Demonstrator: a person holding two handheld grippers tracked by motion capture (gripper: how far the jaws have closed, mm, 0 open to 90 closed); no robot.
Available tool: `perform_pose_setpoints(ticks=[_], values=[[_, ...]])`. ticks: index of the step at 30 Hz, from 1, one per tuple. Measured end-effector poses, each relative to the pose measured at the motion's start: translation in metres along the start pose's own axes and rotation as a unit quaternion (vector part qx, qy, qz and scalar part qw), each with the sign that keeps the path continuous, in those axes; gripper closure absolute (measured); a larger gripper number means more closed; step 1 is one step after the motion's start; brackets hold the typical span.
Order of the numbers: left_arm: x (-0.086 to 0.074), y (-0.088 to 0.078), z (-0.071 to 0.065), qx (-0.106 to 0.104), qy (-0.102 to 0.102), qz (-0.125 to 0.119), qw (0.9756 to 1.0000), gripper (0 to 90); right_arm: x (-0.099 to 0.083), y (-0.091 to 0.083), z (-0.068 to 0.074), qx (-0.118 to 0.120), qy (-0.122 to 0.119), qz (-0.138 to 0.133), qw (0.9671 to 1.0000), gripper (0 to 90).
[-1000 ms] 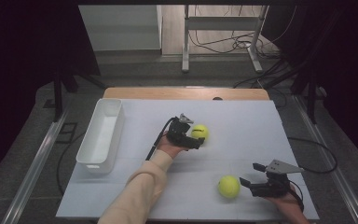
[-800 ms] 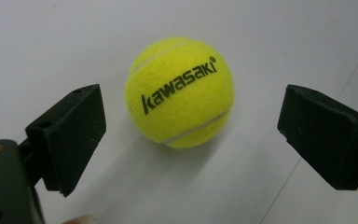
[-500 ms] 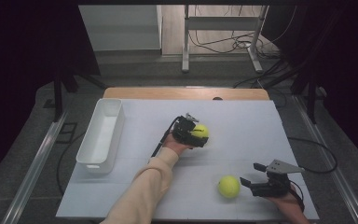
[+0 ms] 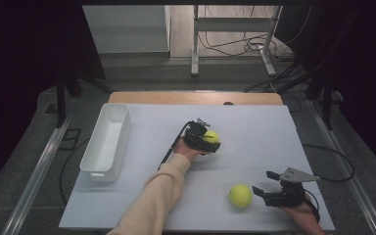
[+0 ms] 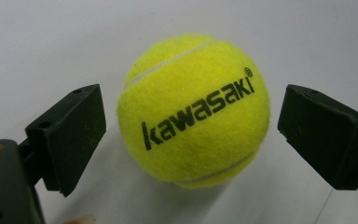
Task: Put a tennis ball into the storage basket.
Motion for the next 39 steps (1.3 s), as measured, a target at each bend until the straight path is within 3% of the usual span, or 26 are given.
perform_pose_setpoints(ticks=[3, 6, 29, 39], values=[[0.0, 0.0, -0.001, -0.005, 0.003, -0.001, 1.0, 16.6, 0.0, 0.0, 0.0, 0.0, 0.0, 0.0, 1.0, 16.4], [0.0, -0.002, -0.001, 0.002, 0.01, -0.001, 0.9999, 26.2, 0.0, 0.0, 0.0, -0.002, -0.002, 0.0, 1.0, 16.4], [-0.003, -0.018, -0.003, 0.005, 0.028, -0.014, 0.9995, 26.8, -0.001, -0.003, -0.001, -0.01, -0.005, -0.002, 0.9999, 16.6], [-0.008, -0.031, 0.003, 0.009, 0.021, -0.024, 0.9995, 26.8, -0.002, -0.003, -0.001, -0.01, -0.006, 0.0, 0.9999, 16.6]])
Point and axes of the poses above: each handheld gripper's, and its own axes: y roughly forward along the jaws, x roughly out of its top, z roughly to its left, the point moved 5 cm from there along y, roughly forward along the jaws, and after that the axes turned 2 degrees about -x, right-handed, at the moved point
